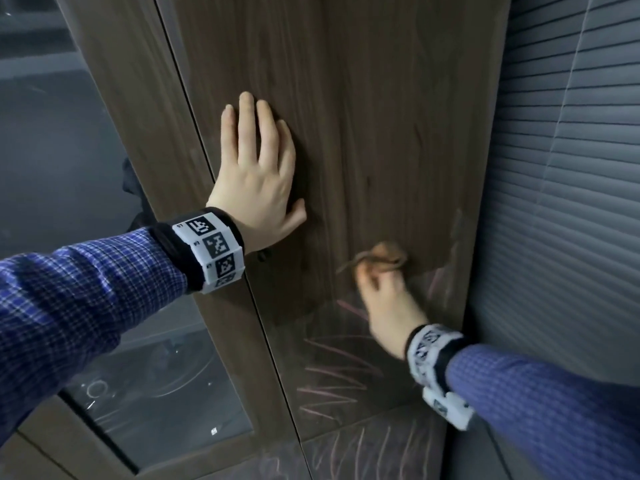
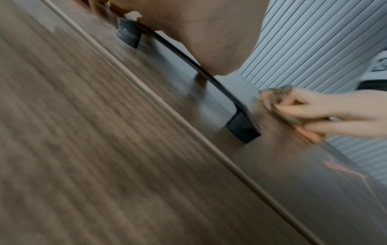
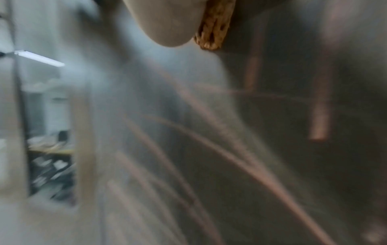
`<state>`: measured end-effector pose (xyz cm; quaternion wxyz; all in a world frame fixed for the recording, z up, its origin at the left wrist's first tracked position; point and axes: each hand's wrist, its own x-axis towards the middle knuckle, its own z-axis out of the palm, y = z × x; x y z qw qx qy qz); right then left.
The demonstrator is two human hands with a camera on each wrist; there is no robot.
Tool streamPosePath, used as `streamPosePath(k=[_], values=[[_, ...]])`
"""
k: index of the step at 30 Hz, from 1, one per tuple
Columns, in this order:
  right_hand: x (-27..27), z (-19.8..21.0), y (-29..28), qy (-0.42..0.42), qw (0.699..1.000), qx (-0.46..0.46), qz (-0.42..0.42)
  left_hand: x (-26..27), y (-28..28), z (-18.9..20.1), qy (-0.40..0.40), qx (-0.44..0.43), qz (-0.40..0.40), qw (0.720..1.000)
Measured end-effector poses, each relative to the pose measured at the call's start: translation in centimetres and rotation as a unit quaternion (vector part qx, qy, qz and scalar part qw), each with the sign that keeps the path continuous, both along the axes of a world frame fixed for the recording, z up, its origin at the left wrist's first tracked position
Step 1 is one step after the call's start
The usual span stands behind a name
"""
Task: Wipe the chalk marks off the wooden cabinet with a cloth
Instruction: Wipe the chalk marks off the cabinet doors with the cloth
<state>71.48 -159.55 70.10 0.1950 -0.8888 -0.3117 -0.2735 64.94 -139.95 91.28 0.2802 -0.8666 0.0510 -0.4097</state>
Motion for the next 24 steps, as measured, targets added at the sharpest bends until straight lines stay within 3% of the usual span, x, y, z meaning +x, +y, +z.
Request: streamPosePath(k=[2, 3, 6, 9, 16, 19, 22, 24], values=[[-2.1, -1.6, 3.6, -0.046, 0.989, -0.09, 0.107, 0.1, -0.1, -0.2, -0.003, -0.002, -0.019, 1.0], [-3.2, -2.1, 5.1, -0.03, 0.983, -0.121, 0.135, 0.1, -0.4, -0.2, -0.003, -0.006, -0.017, 1.0], [-4.4, -2.3, 6.9, 0.004, 0.973, -0.165, 0.162, 0.3, -0.2, -0.3, -0.002, -0.001, -0.007, 1.0], [-1.9, -2.1, 3.9, -0.022, 0.98, -0.133, 0.143, 0.5, 0.1, -0.4, -0.004, 0.007, -0.013, 1.0], [4.9, -1.3, -10.3, -0.036, 0.997, -0.046, -0.043, 0.7, 0.2, -0.5, -0.01, -0.006, -0.037, 0.999], [6.1, 2.3, -11.8, -0.09, 0.996, -0.023, -0.019, 0.7, 0.2, -0.5, -0.01, -0.001, -0.04, 0.999], [7.8, 7.8, -12.0, -0.197, 0.978, 0.068, -0.015, 0.7, 0.2, -0.5, -0.009, -0.001, -0.042, 0.999], [8.4, 9.8, -12.1, -0.218, 0.97, 0.105, -0.025, 0.7, 0.2, -0.5, -0.009, -0.002, -0.041, 0.999]])
